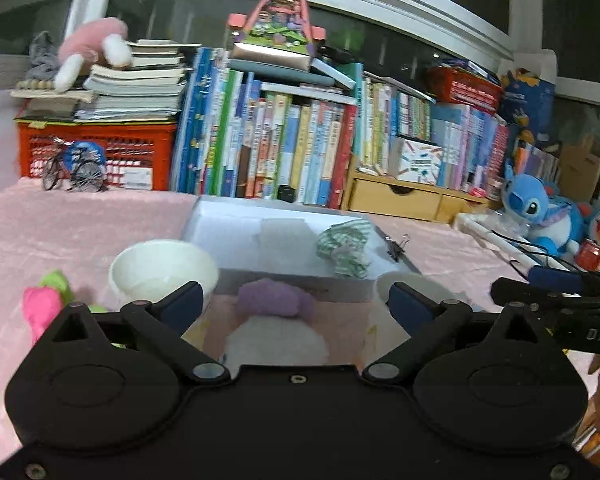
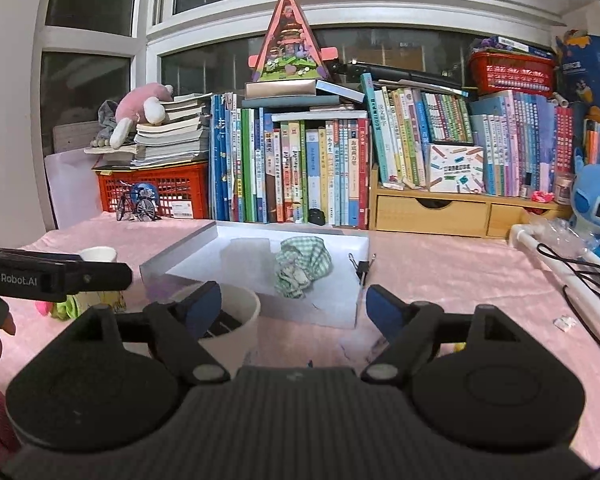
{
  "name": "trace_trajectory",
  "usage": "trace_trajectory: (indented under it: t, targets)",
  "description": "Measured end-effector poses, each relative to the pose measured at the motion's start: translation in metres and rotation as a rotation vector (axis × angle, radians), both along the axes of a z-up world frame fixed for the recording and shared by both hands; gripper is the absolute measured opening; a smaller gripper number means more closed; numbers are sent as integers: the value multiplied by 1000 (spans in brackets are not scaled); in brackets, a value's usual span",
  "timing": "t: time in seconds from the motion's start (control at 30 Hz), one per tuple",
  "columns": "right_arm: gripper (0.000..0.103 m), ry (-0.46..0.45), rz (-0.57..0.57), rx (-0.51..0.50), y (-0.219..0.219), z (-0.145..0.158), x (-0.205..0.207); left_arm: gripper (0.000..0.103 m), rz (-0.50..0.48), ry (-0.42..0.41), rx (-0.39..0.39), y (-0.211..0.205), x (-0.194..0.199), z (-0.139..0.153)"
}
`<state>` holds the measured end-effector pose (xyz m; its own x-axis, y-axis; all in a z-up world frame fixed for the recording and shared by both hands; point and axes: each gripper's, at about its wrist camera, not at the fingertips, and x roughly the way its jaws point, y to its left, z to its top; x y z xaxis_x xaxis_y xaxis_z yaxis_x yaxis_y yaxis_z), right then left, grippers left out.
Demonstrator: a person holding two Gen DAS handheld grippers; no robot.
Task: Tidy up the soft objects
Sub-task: 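Move both open tools away from the tray back toward the table objects, then grasp the crumpled white tissue with the left tool while the right tool grasps the blue floral pouch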
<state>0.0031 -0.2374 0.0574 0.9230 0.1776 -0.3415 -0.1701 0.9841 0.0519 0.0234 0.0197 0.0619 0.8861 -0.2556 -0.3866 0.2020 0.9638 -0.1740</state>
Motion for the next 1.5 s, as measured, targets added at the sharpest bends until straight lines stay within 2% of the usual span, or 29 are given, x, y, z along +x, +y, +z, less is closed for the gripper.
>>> trace_trajectory:
  t: [0.1,0.23,0.43,0.67,0.9,1.17,1.37,1.5]
  targets:
    - [88,-6,-19,15,-2,-6,-7,99,14,6,-1,2,-5,-10]
    - [88,-17,-45,16,-6,-13,-15,101,40,-18,33,0,-11,-20]
    - [94,-39,-76,-52,-2,-24,-26,101,46,-19,116,-11,-14,-35]
    - [96,-37,-96,-122,2,-38,-36,100,71,-11,160,-10,-19,-47]
    - [97,-13,-159,-143,-6,-47,-38,97,134,-27,183,2,-28,-54]
    - [96,20,-129,-148,-7,-55,-44,77,155,27,169,12,-24,-61]
    - [93,61,-96,-92,-5,-62,-48,66,151,44,172,13,-19,-65]
    - [92,101,-163,-113,-6,-68,-38,60,156,57,171,13,-16,-67]
